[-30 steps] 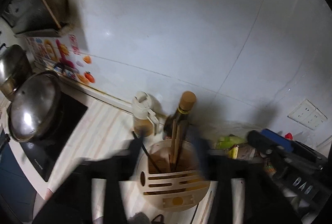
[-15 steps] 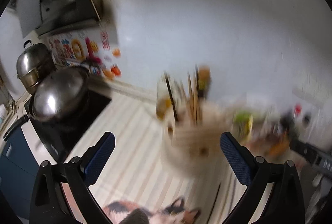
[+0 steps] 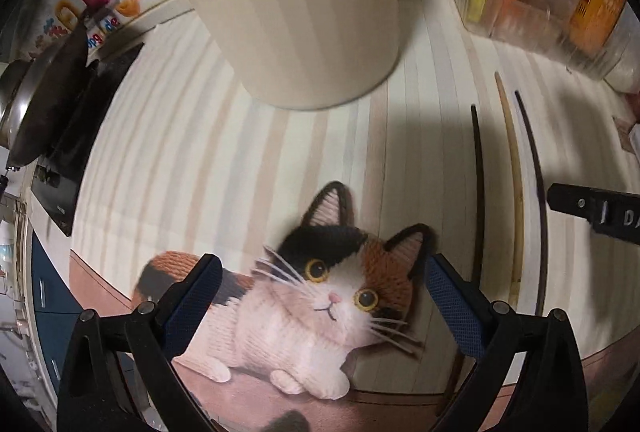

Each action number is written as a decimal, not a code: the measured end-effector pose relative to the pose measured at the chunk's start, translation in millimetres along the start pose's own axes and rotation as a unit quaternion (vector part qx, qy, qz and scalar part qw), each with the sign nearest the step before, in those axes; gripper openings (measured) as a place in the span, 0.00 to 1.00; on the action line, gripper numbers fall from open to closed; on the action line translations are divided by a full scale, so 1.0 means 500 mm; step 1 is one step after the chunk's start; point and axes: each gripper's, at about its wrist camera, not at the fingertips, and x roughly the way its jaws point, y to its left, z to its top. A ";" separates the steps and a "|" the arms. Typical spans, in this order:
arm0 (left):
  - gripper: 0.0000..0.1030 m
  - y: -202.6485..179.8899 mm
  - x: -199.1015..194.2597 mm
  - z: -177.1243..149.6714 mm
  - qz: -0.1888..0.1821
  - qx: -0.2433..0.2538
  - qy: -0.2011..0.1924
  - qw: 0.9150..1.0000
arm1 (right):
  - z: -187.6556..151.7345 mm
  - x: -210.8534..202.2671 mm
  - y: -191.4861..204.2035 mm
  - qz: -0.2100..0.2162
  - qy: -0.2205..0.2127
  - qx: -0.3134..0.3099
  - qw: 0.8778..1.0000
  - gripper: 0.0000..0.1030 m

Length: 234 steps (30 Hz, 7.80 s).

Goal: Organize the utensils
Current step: 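Grasp a dark chopstick with the right tool while the left tool grasps a black chopstick, then lift both chopsticks upright and insert them into the cream holder, then open both tools to release the chopsticks in the holder, then move the right tool to the mat and grasp the last wooden chopstick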

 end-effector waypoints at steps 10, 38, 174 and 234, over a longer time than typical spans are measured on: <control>0.69 -0.097 0.027 0.048 -0.055 0.034 0.012 0.998 | -0.036 0.008 -0.049 -0.052 0.013 -0.009 0.998 0.04; 0.07 -0.036 0.028 -0.019 -0.170 -0.061 0.061 0.982 | -0.093 0.036 -0.035 -0.017 0.075 -0.051 0.996 0.06; 0.86 0.303 -0.477 0.401 -0.101 -0.151 -0.247 0.952 | 0.342 -0.487 0.369 0.153 -0.319 -0.156 0.922 0.51; 1.00 0.221 -0.262 0.112 -0.044 -0.150 -0.124 0.980 | 0.052 -0.331 0.136 0.064 -0.283 -0.058 0.955 0.07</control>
